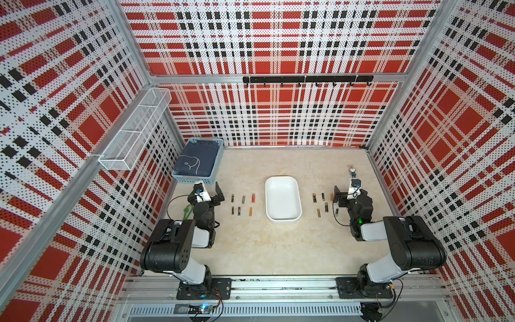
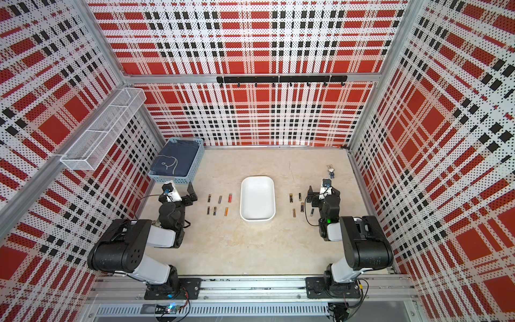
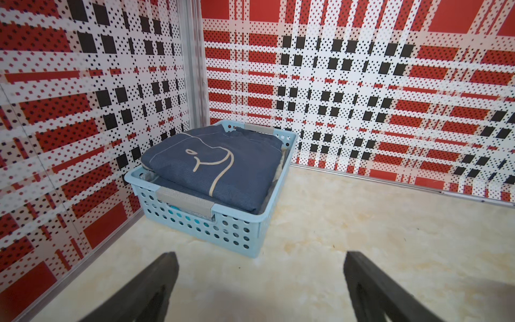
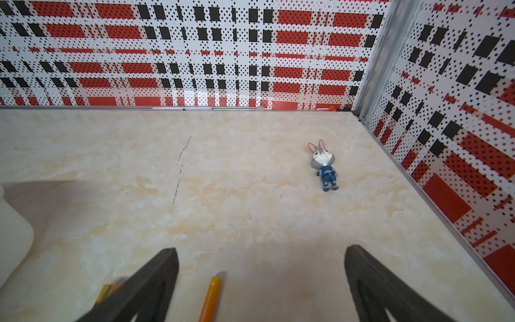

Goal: Take the batteries out of the storage box
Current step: Reset both arms

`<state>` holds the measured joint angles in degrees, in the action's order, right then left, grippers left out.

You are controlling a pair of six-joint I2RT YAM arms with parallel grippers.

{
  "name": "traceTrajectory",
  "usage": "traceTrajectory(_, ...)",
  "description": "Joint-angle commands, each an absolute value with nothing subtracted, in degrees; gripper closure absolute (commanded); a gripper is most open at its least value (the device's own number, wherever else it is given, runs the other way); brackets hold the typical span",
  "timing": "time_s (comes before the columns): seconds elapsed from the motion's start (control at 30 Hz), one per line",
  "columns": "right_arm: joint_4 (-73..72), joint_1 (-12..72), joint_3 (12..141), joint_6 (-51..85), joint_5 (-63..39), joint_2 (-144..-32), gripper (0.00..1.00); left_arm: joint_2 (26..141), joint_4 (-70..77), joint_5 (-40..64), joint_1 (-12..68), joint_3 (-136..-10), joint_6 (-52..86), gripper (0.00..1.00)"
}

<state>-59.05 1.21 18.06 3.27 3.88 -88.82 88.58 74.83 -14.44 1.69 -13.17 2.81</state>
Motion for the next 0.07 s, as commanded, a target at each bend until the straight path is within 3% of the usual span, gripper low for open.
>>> traceTrajectory(0.0,-59.8,1.1,18.2,3.7,4.4,-88.4,0.00,89.1,74.5,-14.8,1.8,-13.6,2.2,0.01)
traceTrajectory(0.03,-59.8,1.2,18.2,3.6,4.4,-88.4,0.00,88.9,74.6,-14.9,1.8,-13.4,2.1,0.01)
